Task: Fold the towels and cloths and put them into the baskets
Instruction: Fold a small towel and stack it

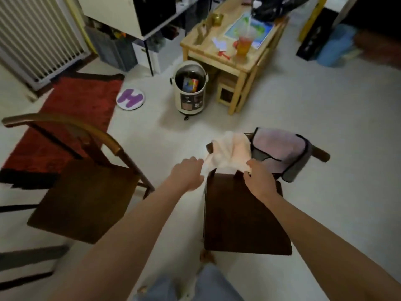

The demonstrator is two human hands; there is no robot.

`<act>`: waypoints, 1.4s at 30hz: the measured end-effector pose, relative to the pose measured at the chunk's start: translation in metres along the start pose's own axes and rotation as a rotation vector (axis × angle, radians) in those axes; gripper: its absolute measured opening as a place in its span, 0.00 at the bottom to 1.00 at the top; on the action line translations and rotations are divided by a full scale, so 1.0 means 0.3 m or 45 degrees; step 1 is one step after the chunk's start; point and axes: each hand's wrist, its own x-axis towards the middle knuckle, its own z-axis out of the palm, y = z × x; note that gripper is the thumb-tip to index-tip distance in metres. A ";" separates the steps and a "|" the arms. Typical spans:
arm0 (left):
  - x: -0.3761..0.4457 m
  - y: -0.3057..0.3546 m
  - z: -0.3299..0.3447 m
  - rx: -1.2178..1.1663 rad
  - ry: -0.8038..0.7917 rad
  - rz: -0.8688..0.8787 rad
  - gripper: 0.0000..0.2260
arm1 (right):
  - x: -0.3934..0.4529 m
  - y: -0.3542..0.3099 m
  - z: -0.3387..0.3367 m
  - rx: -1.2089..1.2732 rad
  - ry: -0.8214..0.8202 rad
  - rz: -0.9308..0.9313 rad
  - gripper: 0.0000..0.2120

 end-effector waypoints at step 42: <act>-0.918 -0.542 0.147 -1.256 1.070 -0.998 0.12 | -0.505 -1.206 0.129 1.062 -0.791 -0.464 0.07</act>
